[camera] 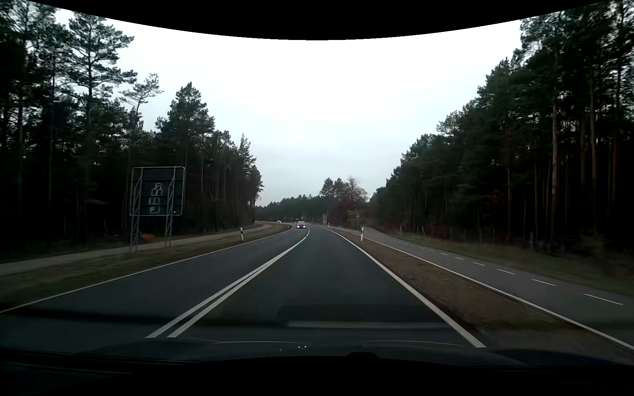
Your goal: Follow the waypoints while adhering to traffic rules and regulations
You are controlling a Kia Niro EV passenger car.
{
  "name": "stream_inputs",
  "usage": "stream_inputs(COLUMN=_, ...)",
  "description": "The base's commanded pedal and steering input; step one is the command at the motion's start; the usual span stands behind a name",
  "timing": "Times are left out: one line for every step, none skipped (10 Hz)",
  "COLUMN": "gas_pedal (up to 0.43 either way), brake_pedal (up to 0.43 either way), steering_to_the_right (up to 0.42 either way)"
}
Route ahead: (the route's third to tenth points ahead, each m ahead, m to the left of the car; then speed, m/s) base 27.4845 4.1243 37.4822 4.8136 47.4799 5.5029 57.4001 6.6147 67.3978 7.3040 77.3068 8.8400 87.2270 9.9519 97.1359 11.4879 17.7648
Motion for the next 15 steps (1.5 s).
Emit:
stream_inputs(gas_pedal=0.169, brake_pedal=0.0, steering_to_the_right=-0.004)
stream_inputs(gas_pedal=0.169, brake_pedal=0.0, steering_to_the_right=-0.004)
stream_inputs(gas_pedal=0.169, brake_pedal=0.0, steering_to_the_right=-0.004)
stream_inputs(gas_pedal=0.169, brake_pedal=0.0, steering_to_the_right=-0.005)
stream_inputs(gas_pedal=0.157, brake_pedal=0.0, steering_to_the_right=-0.006)
stream_inputs(gas_pedal=0.157, brake_pedal=0.0, steering_to_the_right=-0.006)
stream_inputs(gas_pedal=0.157, brake_pedal=0.0, steering_to_the_right=-0.006)
stream_inputs(gas_pedal=0.157, brake_pedal=0.0, steering_to_the_right=-0.006)
stream_inputs(gas_pedal=0.157, brake_pedal=0.0, steering_to_the_right=-0.006)
stream_inputs(gas_pedal=0.157, brake_pedal=0.0, steering_to_the_right=-0.006)
stream_inputs(gas_pedal=0.157, brake_pedal=0.0, steering_to_the_right=-0.007)
stream_inputs(gas_pedal=0.157, brake_pedal=0.0, steering_to_the_right=-0.006)
stream_inputs(gas_pedal=0.157, brake_pedal=0.0, steering_to_the_right=-0.006)
stream_inputs(gas_pedal=0.157, brake_pedal=0.0, steering_to_the_right=-0.006)
stream_inputs(gas_pedal=0.15, brake_pedal=0.0, steering_to_the_right=-0.006)
